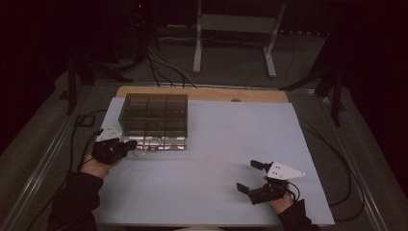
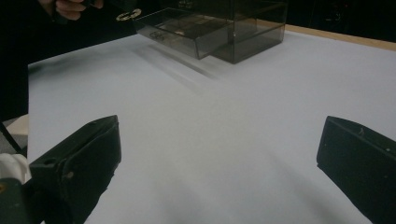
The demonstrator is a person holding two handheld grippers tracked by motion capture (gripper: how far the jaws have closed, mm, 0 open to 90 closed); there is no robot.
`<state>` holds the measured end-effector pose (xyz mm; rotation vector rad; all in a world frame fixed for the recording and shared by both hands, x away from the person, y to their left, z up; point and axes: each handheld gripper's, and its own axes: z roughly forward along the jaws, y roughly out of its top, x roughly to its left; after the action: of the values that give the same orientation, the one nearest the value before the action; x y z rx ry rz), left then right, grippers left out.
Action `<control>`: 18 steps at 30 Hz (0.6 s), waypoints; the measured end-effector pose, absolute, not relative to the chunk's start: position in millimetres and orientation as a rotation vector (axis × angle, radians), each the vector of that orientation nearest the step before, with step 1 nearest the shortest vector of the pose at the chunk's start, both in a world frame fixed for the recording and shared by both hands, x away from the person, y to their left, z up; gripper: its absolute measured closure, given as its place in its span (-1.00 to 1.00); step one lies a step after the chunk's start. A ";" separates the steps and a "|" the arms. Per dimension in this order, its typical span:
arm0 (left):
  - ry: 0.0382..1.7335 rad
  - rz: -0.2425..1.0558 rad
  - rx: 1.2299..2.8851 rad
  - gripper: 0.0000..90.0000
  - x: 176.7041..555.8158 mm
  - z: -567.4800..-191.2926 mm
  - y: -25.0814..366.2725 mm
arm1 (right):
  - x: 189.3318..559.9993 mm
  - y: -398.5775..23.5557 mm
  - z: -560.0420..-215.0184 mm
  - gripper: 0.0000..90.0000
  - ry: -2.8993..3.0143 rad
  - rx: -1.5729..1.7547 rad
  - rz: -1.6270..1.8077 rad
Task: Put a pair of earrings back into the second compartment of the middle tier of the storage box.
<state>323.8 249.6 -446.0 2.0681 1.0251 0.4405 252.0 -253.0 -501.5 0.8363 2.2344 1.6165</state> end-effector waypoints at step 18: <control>1.078 0.496 1.986 0.96 352.6 -443.5 235.6 | 252.0 -252.9 -502.1 -1.00 2.241 0.838 1.614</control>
<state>352.6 235.6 -443.5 1.9859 1.0781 0.4956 252.0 -252.9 -502.1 0.8383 2.2406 1.6138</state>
